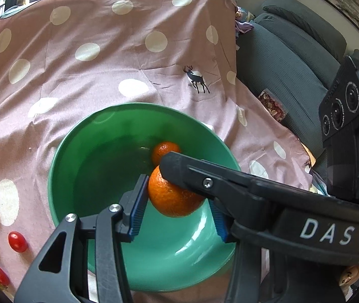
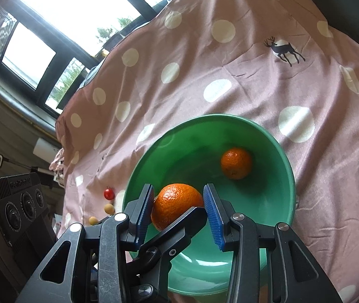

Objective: Organize fruits
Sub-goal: 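Carry the mandarin with the right gripper over the green bowl, then lower the mandarin into the green bowl and open the right gripper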

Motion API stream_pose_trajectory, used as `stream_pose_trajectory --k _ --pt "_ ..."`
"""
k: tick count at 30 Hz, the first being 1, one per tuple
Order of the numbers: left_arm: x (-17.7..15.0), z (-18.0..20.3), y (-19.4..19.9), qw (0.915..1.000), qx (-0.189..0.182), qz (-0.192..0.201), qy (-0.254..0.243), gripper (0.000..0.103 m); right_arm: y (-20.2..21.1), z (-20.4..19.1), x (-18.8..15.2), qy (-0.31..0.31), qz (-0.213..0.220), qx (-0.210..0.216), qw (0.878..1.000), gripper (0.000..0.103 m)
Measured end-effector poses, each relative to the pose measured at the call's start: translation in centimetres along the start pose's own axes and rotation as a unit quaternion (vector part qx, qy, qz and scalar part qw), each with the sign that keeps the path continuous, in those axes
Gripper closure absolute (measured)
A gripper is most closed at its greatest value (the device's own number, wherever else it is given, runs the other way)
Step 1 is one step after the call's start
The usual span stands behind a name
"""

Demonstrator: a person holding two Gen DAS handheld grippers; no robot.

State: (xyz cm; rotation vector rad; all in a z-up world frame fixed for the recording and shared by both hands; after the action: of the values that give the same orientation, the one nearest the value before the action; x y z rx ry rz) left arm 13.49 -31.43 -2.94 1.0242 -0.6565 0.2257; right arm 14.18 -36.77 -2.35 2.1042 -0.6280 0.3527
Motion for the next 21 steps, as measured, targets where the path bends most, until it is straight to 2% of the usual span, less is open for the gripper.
stream_pose_trajectory --k 21 --pt "-0.6 0.0 -1.5 0.9997 -0.014 -0.020 0.006 0.057 -0.7 1.3 -0.1 -0.013 -0.015 -0.016 1.000 0.059"
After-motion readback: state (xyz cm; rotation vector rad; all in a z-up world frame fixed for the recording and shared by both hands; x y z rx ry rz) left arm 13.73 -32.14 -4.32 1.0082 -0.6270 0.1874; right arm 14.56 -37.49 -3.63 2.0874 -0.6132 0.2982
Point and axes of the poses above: each gripper's, at about its wrist camera, not at the fingertips, and y roughly against the way its jaws point, z to its right, x to its top, the point moved 8 cm from there along -y, roughly the way its jaws point
